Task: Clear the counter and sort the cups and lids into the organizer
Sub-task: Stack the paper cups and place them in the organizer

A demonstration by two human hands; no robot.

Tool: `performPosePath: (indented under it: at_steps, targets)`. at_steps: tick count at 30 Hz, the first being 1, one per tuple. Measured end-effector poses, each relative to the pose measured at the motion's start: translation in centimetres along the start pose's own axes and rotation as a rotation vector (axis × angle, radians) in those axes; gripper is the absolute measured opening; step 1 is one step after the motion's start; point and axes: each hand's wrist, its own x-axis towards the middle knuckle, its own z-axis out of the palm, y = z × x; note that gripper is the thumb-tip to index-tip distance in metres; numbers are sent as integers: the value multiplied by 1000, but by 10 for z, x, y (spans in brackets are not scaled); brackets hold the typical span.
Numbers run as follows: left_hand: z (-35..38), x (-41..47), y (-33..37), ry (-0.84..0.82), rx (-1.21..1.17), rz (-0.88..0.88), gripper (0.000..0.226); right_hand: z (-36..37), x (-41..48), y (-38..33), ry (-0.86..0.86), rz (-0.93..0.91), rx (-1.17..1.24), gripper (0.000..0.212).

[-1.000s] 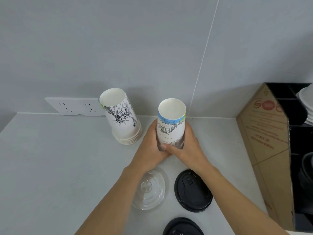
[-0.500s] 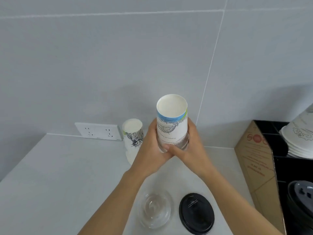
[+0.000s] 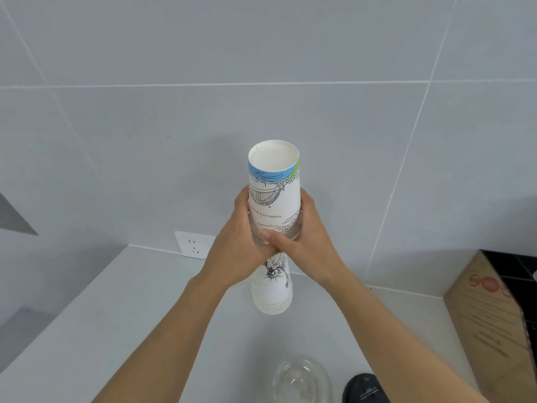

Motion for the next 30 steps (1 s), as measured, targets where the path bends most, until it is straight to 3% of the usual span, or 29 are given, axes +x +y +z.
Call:
performPosePath:
  at_steps: [6, 10, 13, 18, 21, 24, 26, 30]
  targets:
    - [19, -11, -63, -54, -55, -140, 89, 25, -15, 62, -95, 178, -25, 84]
    - [42, -22, -104, -121, -56, -230, 88, 35, -34, 99, -149, 320, -84, 81]
    - [52, -25, -125, -94, -84, -266, 85, 39, -42, 114, -152, 324, -127, 74]
    - [51, -21, -134, -93, -38, -314, 80, 33, -37, 122, -181, 305, -186, 84]
    - [39, -20, -130, -211, 42, -291, 78, 27, -39, 121, -212, 311, -156, 86]
    - [19, -17, -141, -379, 24, -359, 73, 11, -40, 121, -283, 351, -98, 72]
    - [9, -17, -149, -299, -40, -459, 52, 3, -39, 122, -233, 409, 22, 66]
    - [31, -21, -145, 201, -324, -454, 15, 15, -38, 132, 117, 480, 279, 52]
